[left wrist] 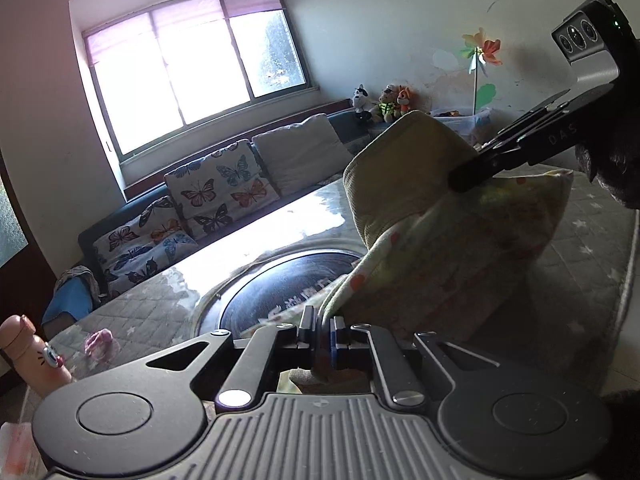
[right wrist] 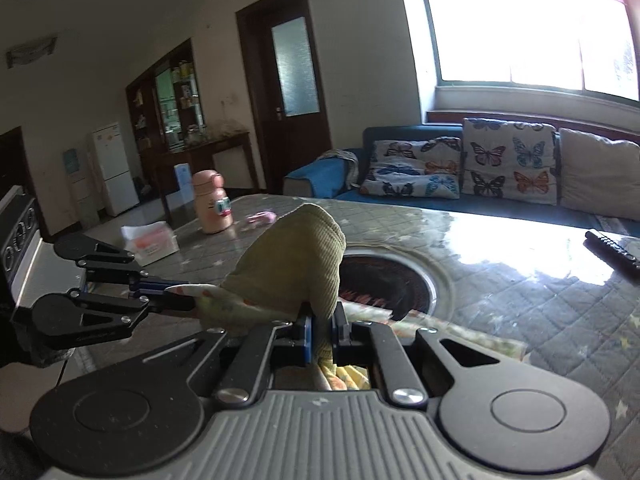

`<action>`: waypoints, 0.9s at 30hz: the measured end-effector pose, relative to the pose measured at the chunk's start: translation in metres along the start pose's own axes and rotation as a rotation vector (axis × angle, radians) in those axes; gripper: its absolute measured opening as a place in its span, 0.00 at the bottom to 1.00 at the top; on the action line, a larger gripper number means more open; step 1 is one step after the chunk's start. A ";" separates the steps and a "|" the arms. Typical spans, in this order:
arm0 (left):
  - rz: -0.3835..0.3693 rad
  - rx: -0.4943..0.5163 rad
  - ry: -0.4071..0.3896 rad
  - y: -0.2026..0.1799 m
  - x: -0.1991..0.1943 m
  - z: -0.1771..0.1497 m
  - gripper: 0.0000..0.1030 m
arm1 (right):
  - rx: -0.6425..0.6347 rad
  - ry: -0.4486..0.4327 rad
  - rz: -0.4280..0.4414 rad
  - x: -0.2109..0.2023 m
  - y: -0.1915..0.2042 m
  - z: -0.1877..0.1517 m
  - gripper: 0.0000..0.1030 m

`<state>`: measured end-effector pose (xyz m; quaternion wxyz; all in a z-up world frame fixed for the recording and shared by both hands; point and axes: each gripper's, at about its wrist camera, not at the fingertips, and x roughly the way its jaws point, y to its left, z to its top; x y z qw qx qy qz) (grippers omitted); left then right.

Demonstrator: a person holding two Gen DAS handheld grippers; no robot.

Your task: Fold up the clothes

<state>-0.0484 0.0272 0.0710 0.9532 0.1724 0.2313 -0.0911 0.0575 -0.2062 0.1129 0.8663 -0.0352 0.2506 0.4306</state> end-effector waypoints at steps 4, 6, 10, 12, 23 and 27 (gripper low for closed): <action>0.006 -0.014 0.050 0.014 0.042 0.008 0.07 | 0.032 0.035 -0.032 0.034 -0.021 0.012 0.08; 0.005 -0.026 0.082 0.021 0.065 0.009 0.07 | 0.047 0.052 -0.044 0.049 -0.029 0.016 0.08; 0.007 -0.051 0.162 0.031 0.110 0.003 0.07 | 0.087 0.098 -0.083 0.092 -0.050 0.015 0.08; 0.003 -0.080 0.203 0.035 0.129 -0.002 0.07 | 0.106 0.120 -0.101 0.111 -0.057 0.010 0.08; 0.018 -0.150 0.267 0.049 0.164 -0.008 0.13 | 0.155 0.132 -0.170 0.131 -0.073 -0.023 0.35; 0.021 -0.149 0.264 0.048 0.164 -0.006 0.11 | 0.150 0.158 -0.160 0.123 -0.075 -0.028 0.35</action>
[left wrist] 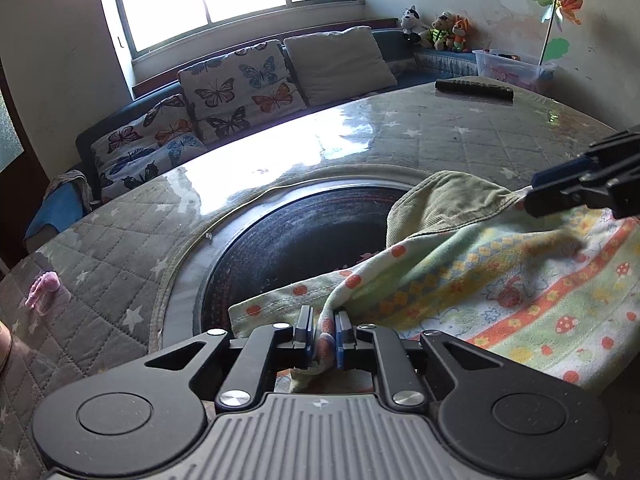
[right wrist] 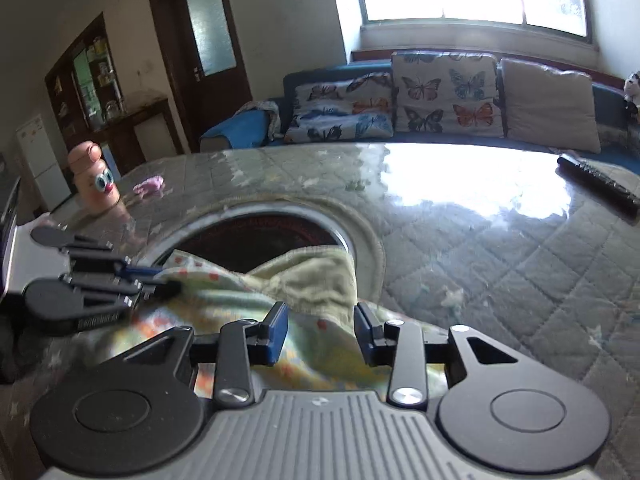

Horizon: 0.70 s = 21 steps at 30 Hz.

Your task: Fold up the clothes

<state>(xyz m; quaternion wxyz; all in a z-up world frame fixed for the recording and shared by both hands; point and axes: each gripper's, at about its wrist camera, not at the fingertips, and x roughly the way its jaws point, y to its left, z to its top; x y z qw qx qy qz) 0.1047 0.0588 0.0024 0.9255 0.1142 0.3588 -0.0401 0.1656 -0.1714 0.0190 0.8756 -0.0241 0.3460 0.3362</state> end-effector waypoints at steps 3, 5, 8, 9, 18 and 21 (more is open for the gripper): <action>0.004 0.003 -0.008 -0.003 -0.003 -0.001 0.10 | 0.019 0.015 -0.005 0.005 -0.005 0.002 0.35; 0.007 -0.002 -0.012 -0.002 -0.004 0.000 0.10 | 0.053 0.041 0.020 0.014 -0.011 0.006 0.35; 0.013 -0.004 -0.027 -0.002 -0.009 0.002 0.09 | 0.069 0.070 0.043 0.026 -0.013 0.008 0.24; 0.015 -0.004 -0.033 -0.002 -0.010 0.002 0.09 | 0.061 0.076 0.042 0.027 -0.012 0.010 0.15; 0.095 -0.029 -0.118 0.005 -0.032 0.007 0.08 | -0.102 -0.104 0.018 0.012 0.025 0.042 0.08; 0.118 -0.060 -0.064 0.010 -0.016 0.006 0.08 | -0.084 -0.065 0.002 0.046 0.026 0.046 0.09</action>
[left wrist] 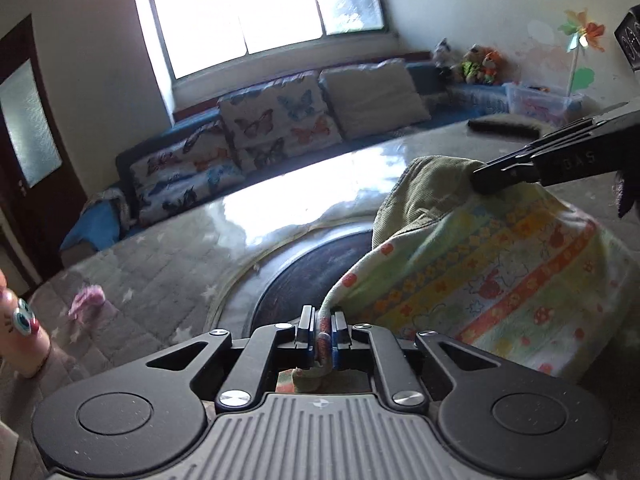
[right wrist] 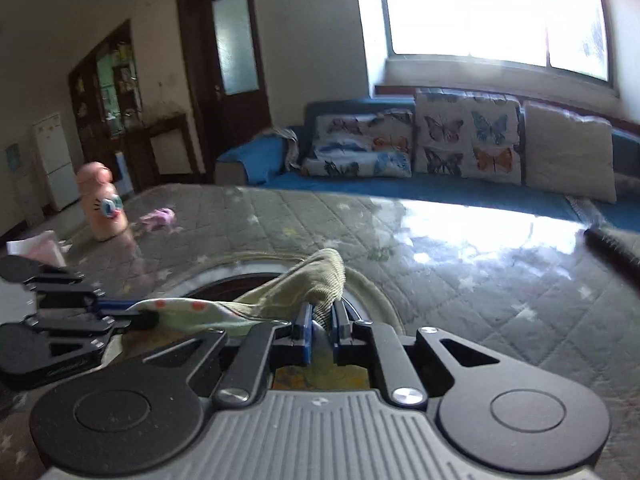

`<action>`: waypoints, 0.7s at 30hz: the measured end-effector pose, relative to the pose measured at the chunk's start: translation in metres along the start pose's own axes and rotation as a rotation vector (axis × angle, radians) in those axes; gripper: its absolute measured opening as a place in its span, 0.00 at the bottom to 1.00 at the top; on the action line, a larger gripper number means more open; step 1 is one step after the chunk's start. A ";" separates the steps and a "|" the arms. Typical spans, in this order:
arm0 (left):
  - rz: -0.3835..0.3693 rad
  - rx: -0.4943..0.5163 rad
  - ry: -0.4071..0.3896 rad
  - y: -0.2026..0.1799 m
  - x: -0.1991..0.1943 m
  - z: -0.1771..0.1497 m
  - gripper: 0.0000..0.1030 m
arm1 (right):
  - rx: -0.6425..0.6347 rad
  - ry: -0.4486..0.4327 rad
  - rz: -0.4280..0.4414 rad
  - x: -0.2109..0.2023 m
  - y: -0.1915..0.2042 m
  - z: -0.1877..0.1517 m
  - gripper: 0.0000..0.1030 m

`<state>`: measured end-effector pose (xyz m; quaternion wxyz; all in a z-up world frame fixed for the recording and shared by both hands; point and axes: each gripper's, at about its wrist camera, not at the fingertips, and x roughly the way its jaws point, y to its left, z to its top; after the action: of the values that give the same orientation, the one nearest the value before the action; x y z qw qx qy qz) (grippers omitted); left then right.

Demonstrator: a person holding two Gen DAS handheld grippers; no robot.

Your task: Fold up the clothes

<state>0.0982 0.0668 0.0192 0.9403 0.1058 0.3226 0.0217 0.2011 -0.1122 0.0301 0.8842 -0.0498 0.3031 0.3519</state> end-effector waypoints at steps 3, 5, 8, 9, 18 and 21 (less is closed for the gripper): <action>0.018 -0.008 0.052 0.000 0.017 -0.005 0.09 | 0.011 0.067 -0.008 0.028 -0.002 -0.007 0.09; 0.023 -0.017 0.063 0.001 0.021 -0.007 0.10 | 0.006 0.058 -0.013 0.027 -0.001 -0.008 0.12; 0.029 -0.027 0.071 0.002 0.022 -0.008 0.10 | 0.013 0.034 -0.002 0.011 -0.002 -0.008 0.19; 0.033 -0.029 0.072 0.001 0.021 -0.008 0.10 | 0.009 0.030 0.004 0.003 -0.001 -0.011 0.19; 0.076 -0.081 0.074 0.003 0.019 -0.009 0.09 | -0.019 0.015 -0.030 -0.056 0.007 -0.054 0.36; 0.093 -0.105 0.076 0.005 0.019 -0.010 0.08 | -0.010 0.015 -0.045 -0.060 0.001 -0.062 0.36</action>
<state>0.1069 0.0754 0.0013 0.9297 0.0705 0.3511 0.0863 0.1355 -0.1654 0.0144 0.8894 -0.0636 0.3066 0.3329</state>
